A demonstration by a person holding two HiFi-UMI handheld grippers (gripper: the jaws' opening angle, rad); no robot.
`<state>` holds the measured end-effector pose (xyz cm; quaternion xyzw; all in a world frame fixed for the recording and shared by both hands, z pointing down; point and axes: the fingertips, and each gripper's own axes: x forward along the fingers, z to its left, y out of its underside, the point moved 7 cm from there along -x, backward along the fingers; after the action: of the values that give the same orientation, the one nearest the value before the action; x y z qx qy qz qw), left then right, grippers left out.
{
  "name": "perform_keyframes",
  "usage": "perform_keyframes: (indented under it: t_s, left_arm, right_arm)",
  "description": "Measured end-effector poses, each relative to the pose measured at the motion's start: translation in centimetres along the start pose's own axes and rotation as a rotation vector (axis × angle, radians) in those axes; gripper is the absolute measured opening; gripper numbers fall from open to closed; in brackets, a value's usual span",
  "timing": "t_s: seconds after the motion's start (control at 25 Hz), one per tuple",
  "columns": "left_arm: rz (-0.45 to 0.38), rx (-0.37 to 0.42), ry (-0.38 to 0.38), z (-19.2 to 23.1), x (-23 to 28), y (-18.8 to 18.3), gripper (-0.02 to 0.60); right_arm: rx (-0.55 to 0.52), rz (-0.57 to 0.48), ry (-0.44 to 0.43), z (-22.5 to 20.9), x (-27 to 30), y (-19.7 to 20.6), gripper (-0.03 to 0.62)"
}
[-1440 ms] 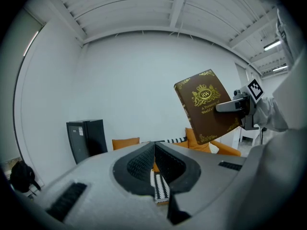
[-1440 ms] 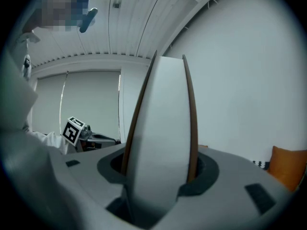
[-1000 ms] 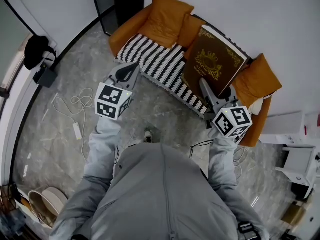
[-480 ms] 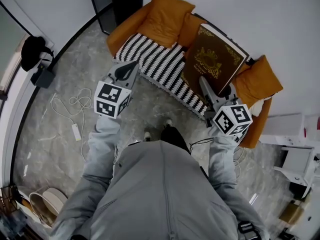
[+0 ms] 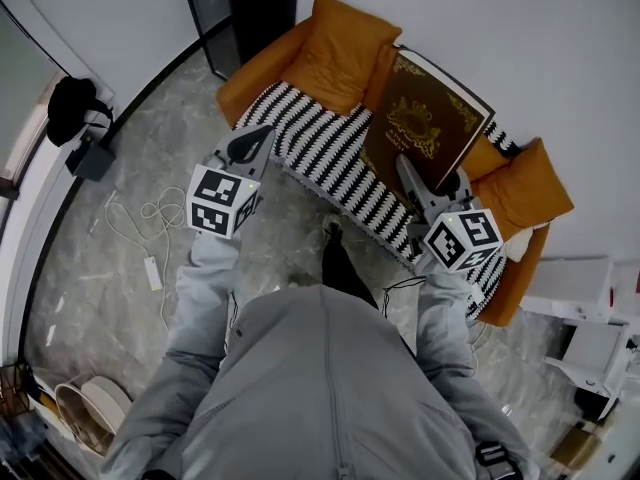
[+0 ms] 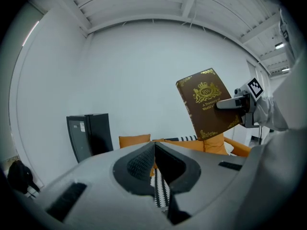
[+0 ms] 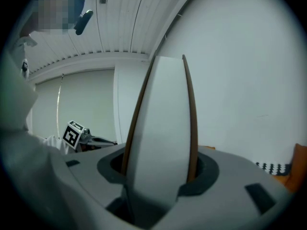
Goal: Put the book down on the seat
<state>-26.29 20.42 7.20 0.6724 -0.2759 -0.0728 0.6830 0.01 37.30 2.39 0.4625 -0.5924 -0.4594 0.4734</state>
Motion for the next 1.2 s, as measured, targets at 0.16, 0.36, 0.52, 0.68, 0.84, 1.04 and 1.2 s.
perform_keyframes:
  t_s: [0.16, 0.36, 0.52, 0.68, 0.84, 1.04, 1.2]
  left_arm:
    - [0.024, -0.018, -0.027, 1.7, 2.3, 0.1, 0.025]
    - [0.065, -0.049, -0.053, 4.7, 4.8, 1.8, 0.025]
    - [0.092, -0.076, -0.073, 6.3, 6.8, 2.9, 0.025]
    - [0.120, -0.098, -0.083, 7.4, 9.5, 3.8, 0.025]
    - [0.155, -0.115, -0.094, 8.6, 11.9, 5.0, 0.025]
    - [0.192, -0.145, -0.111, 9.8, 14.9, 6.6, 0.025]
    - [0.218, -0.170, -0.120, 11.0, 17.0, 8.0, 0.026]
  right_arm:
    - [0.018, 0.024, -0.018, -2.4, 2.8, 0.3, 0.247]
    - [0.038, 0.079, -0.030, -4.6, 7.2, 1.7, 0.247]
    - [0.054, 0.112, -0.049, -6.5, 10.3, 2.5, 0.247]
    - [0.068, 0.143, -0.076, -8.4, 13.7, 3.5, 0.247]
    - [0.084, 0.177, -0.107, -9.8, 17.2, 4.8, 0.247]
    - [0.111, 0.225, -0.143, -11.6, 21.1, 7.0, 0.247]
    - [0.132, 0.266, -0.161, -12.7, 24.1, 9.1, 0.247]
